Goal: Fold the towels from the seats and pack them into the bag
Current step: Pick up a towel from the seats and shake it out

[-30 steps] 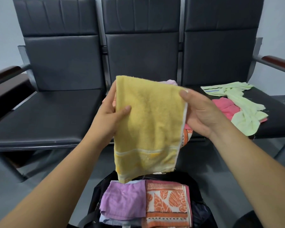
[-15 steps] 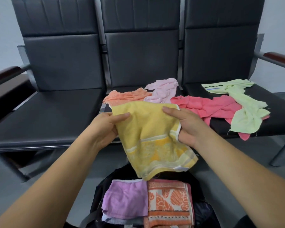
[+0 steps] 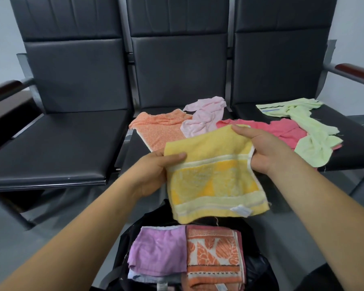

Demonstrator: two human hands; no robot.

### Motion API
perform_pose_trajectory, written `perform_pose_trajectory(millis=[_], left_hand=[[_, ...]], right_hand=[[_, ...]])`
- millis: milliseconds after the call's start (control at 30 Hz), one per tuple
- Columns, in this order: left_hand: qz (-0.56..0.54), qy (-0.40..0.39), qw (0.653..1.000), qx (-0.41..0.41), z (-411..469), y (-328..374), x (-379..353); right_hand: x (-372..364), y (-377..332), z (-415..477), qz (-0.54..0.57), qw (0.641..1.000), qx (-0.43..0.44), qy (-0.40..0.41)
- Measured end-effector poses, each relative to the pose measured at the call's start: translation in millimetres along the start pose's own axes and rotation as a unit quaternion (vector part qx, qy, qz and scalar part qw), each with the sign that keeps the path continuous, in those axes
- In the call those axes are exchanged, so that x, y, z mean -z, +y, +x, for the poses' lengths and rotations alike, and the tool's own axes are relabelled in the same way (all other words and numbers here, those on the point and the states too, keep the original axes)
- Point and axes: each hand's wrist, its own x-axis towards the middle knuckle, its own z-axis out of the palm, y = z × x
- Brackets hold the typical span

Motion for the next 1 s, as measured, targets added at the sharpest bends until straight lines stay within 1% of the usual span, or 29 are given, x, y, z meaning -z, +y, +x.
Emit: perform_pose_trajectory(millis=[67, 133, 200, 267, 367, 433, 500, 533, 567, 633, 733, 800, 900, 967, 1000], left_hand=[[-0.039, 0.011, 0.999, -0.001, -3.4, 4.7, -3.0], [-0.077, 0.026, 0.997, 0.003, -6.3, 9.8, -6.8], [-0.134, 0.061, 0.989, 0.016, -7.1, 13.8, -6.8], [-0.177, 0.089, 0.98, 0.025, -7.4, 15.9, -4.8], [-0.179, 0.095, 0.979, 0.004, -6.5, 15.7, -2.8], [-0.134, 0.08, 0.988, -0.016, -8.4, 18.0, 0.9], [-0.029, 0.028, 0.998, -0.047, -9.3, 20.1, 10.9], [0.033, 0.009, 0.998, -0.061, -9.8, 21.0, 16.8], [0.08, 0.006, 0.994, -0.07, -9.9, 21.8, 22.0], [0.132, 0.02, 0.988, -0.078, -8.8, 21.2, 29.6], [0.225, 0.052, 0.967, -0.103, -6.1, 16.2, 31.4], [0.245, 0.067, 0.961, -0.111, -2.8, 12.1, 31.9], [0.22, 0.054, 0.968, -0.107, 0.2, 8.2, 31.6], [0.229, 0.047, 0.967, -0.105, 0.5, 7.3, 29.3], [0.229, 0.045, 0.967, -0.105, 1.1, 6.4, 28.1]], right_hand=[[9.4, -0.9, 4.3, -0.014, 1.0, -0.012, -0.025], [15.5, 2.7, 6.0, -0.033, 0.995, -0.027, -0.095], [18.9, 9.5, 6.1, -0.061, 0.985, -0.045, -0.157], [21.1, 16.5, 6.0, -0.092, 0.977, -0.056, -0.181], [16.5, 24.6, 5.9, -0.117, 0.967, -0.091, -0.205], [12.2, 26.1, 7.5, -0.118, 0.972, -0.089, -0.185], [10.9, 24.4, 9.7, -0.111, 0.979, -0.063, -0.161], [11.2, 22.8, 10.0, -0.107, 0.981, -0.048, -0.155], [12.6, 20.9, 10.0, -0.108, 0.982, -0.03, -0.149], [16.3, 18.8, 8.5, -0.12, 0.983, 0.004, -0.136], [16.0, 21.0, 2.3, -0.126, 0.984, 0.018, -0.123], [16.6, 24.4, 0.4, -0.093, 0.99, -0.004, -0.106], [18.2, 29.0, -2.8, -0.032, 0.995, -0.055, -0.08], [21.5, 33.8, -5.2, -0.027, 0.996, -0.058, -0.061], [23.4, 36.4, -7.1, -0.023, 0.996, -0.053, -0.064]])
